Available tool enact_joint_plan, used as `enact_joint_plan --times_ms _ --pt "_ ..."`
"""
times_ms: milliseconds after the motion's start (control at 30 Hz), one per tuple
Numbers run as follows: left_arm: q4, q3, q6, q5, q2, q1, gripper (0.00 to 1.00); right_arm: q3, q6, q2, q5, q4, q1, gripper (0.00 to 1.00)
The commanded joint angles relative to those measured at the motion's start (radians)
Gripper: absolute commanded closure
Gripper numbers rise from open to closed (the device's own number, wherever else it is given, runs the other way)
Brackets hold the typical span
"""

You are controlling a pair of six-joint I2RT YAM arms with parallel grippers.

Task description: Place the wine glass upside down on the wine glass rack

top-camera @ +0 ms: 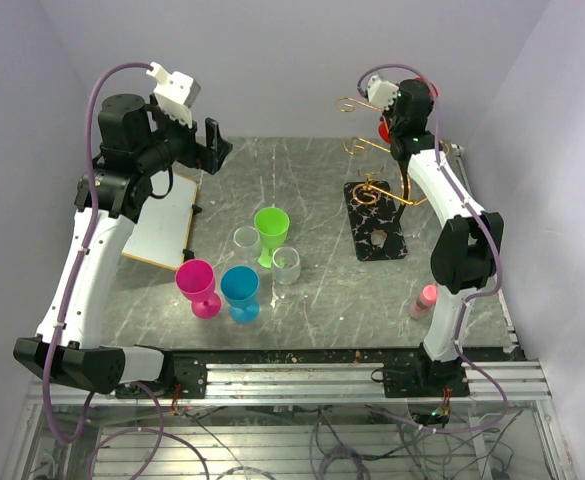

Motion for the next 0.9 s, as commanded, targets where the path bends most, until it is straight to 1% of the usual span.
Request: enact_joint_plan --times_ms 0,267,567,867 --pt "0.036 -0.002 -0.007 0.03 -0.004 0.008 0.01 0.051 0.033 0.051 0.015 -0.016 -0.016 1.0" --pt "0.037 -0.006 -0.005 0.03 -0.011 0.008 0.01 0.04 0.032 0.035 0.031 -0.028 -0.045 1.0" --pt "0.037 -0.011 -0.004 0.033 -0.019 0.008 0.01 0.0 0.056 -0.036 0.01 -0.067 -0.078 1.0" --pt "0.039 -0.015 0.001 0.032 -0.02 0.008 0.01 -0.028 0.094 -0.074 -0.031 -0.121 -0.078 0.99"
